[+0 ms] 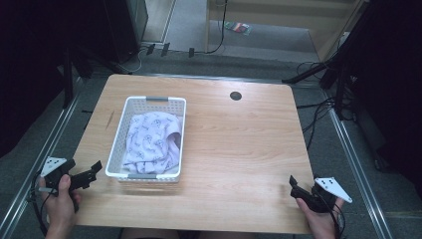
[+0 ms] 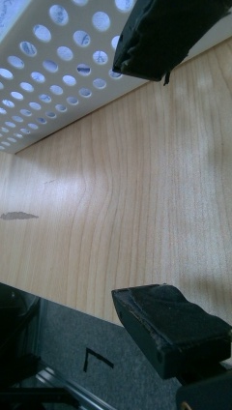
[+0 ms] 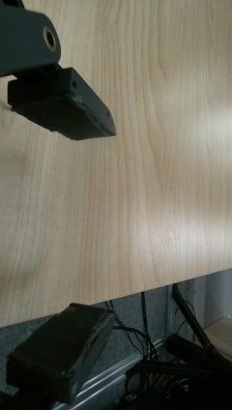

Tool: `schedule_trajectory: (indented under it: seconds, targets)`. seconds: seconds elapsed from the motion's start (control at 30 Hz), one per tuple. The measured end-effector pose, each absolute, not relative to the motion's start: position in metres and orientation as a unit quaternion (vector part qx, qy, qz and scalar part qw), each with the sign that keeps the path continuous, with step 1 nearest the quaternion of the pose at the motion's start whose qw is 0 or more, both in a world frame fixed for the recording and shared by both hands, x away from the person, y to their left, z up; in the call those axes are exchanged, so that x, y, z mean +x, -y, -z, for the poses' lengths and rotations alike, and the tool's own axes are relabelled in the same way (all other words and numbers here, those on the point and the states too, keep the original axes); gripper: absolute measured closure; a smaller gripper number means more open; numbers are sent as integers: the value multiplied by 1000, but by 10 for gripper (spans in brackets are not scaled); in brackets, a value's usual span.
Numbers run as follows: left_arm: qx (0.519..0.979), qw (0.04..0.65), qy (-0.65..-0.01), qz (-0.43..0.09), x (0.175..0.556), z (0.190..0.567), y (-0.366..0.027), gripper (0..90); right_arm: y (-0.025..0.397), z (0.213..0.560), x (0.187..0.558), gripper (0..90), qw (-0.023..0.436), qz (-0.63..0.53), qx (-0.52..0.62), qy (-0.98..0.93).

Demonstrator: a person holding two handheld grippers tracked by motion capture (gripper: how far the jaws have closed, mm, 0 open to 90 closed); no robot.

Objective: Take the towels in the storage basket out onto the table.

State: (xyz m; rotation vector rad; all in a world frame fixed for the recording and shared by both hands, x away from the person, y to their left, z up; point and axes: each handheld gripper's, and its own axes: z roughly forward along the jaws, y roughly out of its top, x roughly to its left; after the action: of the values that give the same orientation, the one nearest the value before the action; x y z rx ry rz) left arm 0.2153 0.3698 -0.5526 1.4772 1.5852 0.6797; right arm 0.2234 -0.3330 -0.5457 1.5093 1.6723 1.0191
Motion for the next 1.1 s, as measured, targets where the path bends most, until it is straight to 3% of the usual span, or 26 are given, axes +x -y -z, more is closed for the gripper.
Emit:
schedule_trajectory:
  seconds: [0.4,0.9,1.1]
  targets:
    - [570,438,-637,-278,210,545,-378,0,333,546,225,132,325,-382,586,-636]
    - [554,460,-617,-317,200,508,-383,0,332,546,225,131,327,-378,586,-638]
    - [552,466,-613,-321,199,499,-382,0,331,547,226,82,330,-375,580,-643]
